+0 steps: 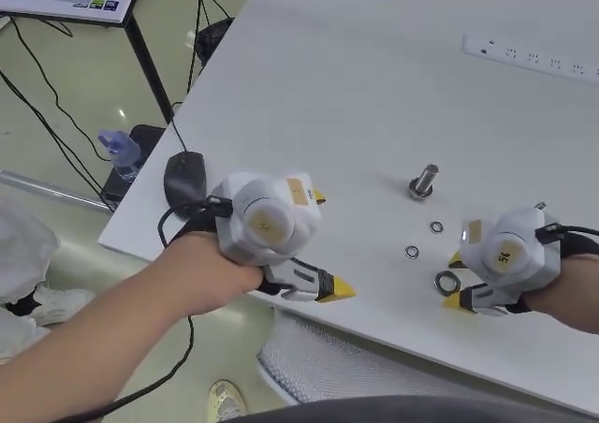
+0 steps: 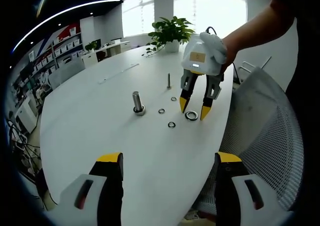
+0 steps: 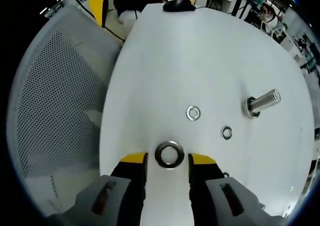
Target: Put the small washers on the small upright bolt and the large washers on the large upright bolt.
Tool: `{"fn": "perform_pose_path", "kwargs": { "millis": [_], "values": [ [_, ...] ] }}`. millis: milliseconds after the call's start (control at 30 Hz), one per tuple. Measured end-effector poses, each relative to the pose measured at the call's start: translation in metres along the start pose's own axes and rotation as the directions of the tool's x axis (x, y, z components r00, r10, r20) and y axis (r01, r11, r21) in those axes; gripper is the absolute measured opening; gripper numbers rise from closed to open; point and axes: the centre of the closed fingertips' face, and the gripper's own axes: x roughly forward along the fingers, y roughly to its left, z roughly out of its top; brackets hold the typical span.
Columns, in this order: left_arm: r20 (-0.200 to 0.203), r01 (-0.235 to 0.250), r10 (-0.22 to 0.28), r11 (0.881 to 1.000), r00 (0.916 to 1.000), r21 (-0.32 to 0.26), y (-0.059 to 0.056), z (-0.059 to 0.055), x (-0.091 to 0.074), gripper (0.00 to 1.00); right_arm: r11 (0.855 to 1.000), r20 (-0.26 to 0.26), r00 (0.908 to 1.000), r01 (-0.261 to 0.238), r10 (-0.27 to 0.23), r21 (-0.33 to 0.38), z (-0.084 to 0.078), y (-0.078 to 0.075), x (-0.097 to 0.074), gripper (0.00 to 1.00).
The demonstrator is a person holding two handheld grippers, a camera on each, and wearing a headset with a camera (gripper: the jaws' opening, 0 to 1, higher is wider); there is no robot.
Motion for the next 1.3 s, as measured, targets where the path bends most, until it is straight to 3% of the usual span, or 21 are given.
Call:
{"fn": "perform_pose_path", "kwargs": {
  "millis": [300, 433, 600, 700, 967, 1300],
  "values": [
    [-0.003, 0.003, -0.003, 1.0, 1.0, 0.015, -0.0016, 0.0001, -0.0018, 0.73, 1.0, -0.017, 0.9999, -0.001, 0.001, 0.004, 0.0013, 0.0013, 0.0001, 0.32],
    [0.001, 0.005, -0.005, 1.0, 1.0, 0.016, -0.0017, 0.0013, -0.0018, 0.72, 1.0, -0.027, 0.9996, 0.006, -0.006, 0.004, 0.0014, 0.0001, 0.0, 0.25],
    [-0.001, 0.008, -0.008, 1.0, 1.0, 0.016, -0.003, 0.001, -0.0012, 0.71, 1.0, -0.037, 0.9993, 0.009, -0.009, 0.004, 0.0009, -0.0001, 0.0003, 0.24],
    [-0.004, 0.006, -0.006, 1.0, 1.0, 0.016, -0.0025, 0.0015, -0.002, 0.71, 0.999, -0.019, 0.9997, 0.013, -0.012, 0.042, 0.0014, -0.0015, -0.0006, 0.23],
    [-0.001, 0.005, -0.005, 1.0, 1.0, 0.012, -0.0027, 0.003, -0.0013, 0.69, 0.998, -0.003, 1.0, 0.007, -0.007, 0.064, 0.0014, -0.003, -0.0007, 0.21],
    [-0.002, 0.001, -0.001, 1.0, 1.0, 0.006, -0.0032, 0.0032, 0.0009, 0.69, 0.995, -0.021, 0.9996, -0.018, 0.021, 0.097, -0.0016, -0.0052, -0.0079, 0.21]
  ]
}}
